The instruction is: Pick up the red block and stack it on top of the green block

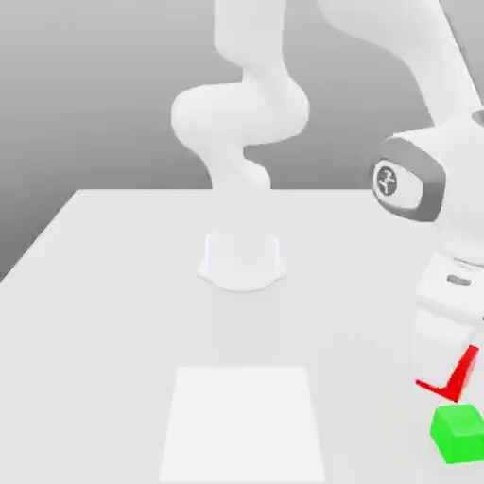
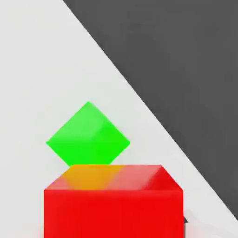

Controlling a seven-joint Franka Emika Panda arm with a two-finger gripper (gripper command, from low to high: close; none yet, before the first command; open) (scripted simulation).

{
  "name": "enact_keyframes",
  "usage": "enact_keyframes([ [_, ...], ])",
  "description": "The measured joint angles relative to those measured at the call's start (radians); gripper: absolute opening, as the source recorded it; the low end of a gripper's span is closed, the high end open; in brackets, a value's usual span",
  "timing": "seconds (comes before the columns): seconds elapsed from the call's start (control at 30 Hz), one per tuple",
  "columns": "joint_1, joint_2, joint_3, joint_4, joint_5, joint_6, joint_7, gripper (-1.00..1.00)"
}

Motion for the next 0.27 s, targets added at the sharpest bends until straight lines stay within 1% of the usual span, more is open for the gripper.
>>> enact_keyframes([
  [0.07,0.013,0.07,-0.01,0.01,-0.018,0.06,0.014,-1.0],
  [0.1,0.018,0.095,-0.015,0.012,-0.024,0.082,0.019,1.0],
  [0.27,0.018,0.095,-0.015,0.012,-0.024,0.082,0.019,1.0],
])
